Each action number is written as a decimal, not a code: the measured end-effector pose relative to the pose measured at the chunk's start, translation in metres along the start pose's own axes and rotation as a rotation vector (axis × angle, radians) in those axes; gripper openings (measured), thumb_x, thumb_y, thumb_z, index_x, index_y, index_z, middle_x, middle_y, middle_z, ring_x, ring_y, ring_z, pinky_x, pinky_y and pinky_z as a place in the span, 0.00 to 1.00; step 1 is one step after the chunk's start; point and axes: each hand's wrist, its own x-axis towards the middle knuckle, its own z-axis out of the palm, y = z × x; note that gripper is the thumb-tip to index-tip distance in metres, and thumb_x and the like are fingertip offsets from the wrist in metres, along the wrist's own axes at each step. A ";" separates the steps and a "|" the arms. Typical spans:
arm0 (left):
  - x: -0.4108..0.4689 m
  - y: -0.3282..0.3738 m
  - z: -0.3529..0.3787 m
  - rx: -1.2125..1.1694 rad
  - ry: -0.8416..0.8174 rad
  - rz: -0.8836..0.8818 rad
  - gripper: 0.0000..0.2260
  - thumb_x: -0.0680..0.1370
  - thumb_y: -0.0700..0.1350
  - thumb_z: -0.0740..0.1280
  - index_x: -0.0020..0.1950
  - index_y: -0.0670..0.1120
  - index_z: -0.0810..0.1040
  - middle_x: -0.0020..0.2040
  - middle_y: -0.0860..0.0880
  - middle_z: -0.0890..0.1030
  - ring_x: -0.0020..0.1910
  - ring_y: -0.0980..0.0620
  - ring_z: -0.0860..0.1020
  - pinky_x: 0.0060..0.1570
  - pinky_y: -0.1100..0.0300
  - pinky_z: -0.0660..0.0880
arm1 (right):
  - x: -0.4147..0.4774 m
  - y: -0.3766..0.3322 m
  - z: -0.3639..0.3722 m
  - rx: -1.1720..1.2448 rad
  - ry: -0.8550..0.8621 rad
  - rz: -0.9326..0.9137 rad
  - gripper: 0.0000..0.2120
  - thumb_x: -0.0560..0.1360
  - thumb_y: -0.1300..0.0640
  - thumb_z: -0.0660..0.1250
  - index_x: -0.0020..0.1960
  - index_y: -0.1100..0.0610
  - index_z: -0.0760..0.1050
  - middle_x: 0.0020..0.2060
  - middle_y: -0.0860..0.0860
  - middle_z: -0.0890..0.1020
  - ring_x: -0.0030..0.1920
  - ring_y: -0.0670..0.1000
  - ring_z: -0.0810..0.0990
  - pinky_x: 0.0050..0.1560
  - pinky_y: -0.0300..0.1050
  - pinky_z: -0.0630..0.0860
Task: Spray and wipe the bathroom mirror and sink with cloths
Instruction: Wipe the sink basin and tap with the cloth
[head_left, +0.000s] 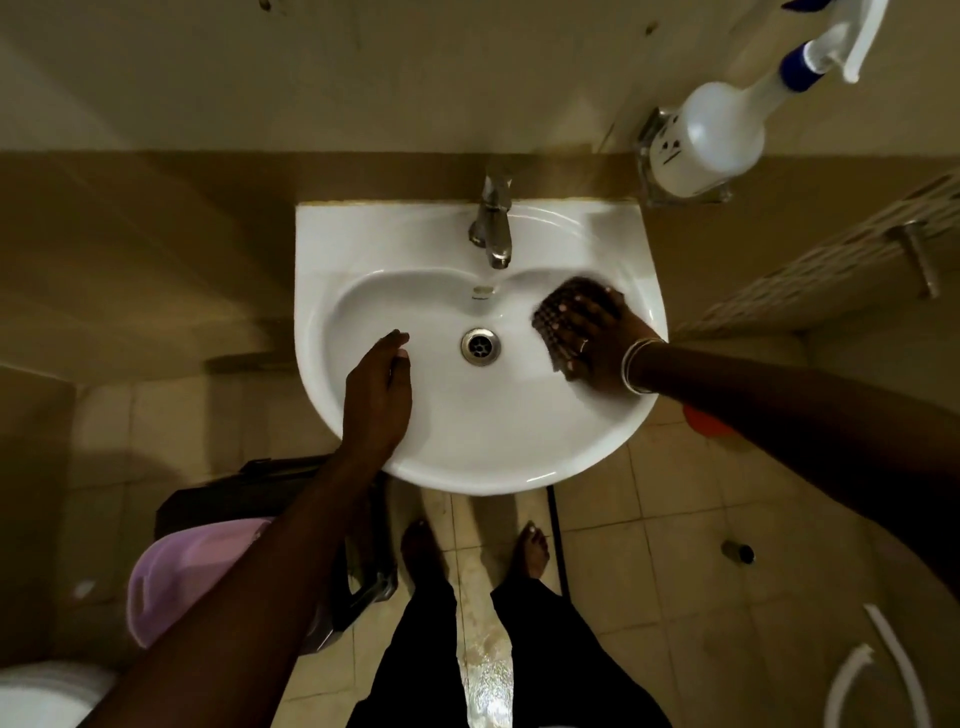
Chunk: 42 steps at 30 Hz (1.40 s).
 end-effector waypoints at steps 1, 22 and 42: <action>0.000 0.001 -0.001 -0.003 -0.011 -0.016 0.16 0.86 0.43 0.59 0.72 0.45 0.77 0.72 0.47 0.77 0.71 0.50 0.73 0.72 0.62 0.65 | -0.008 -0.005 -0.003 0.037 -0.051 0.043 0.37 0.78 0.35 0.33 0.84 0.49 0.38 0.83 0.52 0.40 0.82 0.60 0.36 0.79 0.67 0.36; 0.012 0.009 -0.035 -0.272 -0.121 -0.196 0.14 0.85 0.45 0.61 0.68 0.47 0.80 0.66 0.52 0.80 0.67 0.54 0.75 0.68 0.62 0.69 | -0.058 -0.204 -0.080 0.814 -0.156 0.101 0.43 0.78 0.27 0.37 0.84 0.52 0.48 0.83 0.56 0.52 0.82 0.63 0.52 0.80 0.65 0.46; 0.096 0.014 -0.081 -0.442 0.063 -0.179 0.12 0.83 0.40 0.64 0.64 0.37 0.82 0.63 0.44 0.83 0.63 0.50 0.80 0.68 0.56 0.74 | 0.105 -0.281 -0.220 1.692 0.095 0.512 0.37 0.86 0.50 0.54 0.82 0.63 0.35 0.81 0.65 0.37 0.79 0.69 0.33 0.75 0.67 0.30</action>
